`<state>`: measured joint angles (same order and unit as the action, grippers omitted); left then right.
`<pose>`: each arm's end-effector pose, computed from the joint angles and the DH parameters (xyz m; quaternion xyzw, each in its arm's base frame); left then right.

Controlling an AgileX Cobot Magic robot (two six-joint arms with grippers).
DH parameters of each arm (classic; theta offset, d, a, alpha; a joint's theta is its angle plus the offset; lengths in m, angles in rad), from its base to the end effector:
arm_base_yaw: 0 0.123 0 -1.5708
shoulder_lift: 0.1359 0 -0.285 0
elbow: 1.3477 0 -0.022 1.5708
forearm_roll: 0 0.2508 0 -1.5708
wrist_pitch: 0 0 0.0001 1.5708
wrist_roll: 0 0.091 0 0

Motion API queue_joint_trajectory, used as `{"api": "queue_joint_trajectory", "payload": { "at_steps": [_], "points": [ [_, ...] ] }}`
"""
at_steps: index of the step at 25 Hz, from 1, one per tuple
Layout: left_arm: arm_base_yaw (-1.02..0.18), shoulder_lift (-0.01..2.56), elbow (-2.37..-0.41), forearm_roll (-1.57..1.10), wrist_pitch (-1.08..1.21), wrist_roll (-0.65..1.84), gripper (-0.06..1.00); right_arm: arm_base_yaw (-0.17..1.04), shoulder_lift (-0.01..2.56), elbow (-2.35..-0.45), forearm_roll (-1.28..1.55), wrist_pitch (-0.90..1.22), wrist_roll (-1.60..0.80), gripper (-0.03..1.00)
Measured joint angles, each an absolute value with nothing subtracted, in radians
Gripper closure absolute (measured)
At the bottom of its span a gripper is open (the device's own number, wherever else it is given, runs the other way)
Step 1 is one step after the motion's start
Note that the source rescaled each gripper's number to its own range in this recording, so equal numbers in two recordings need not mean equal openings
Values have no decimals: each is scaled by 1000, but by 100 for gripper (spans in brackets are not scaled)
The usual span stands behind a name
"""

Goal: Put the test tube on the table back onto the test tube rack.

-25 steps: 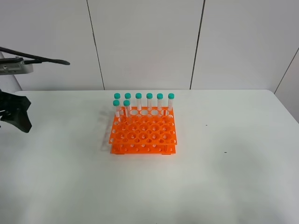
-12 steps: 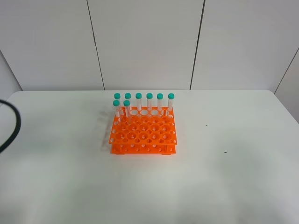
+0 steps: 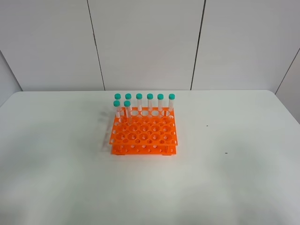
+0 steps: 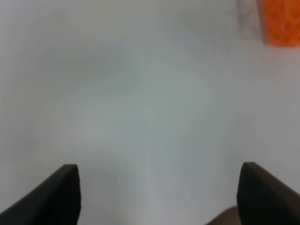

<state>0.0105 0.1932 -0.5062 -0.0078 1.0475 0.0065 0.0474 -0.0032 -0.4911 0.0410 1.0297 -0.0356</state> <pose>0.0252 -0.0004 0.2781 -0.0020 0.8953 -0.0001 0.4455 -0.0032 0.0030 0.2774 -0.0355 0.8456 0.0236 0.5320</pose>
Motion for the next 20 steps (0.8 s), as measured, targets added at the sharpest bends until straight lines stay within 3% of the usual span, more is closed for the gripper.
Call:
{"api": "queue_joint_trajectory", "payload": {
  "at_steps": [20],
  "points": [
    [10, -6, -503, -8, 1048, 6, 5, 47, -3, -491, 41, 1030, -36, -3]
  ]
}}
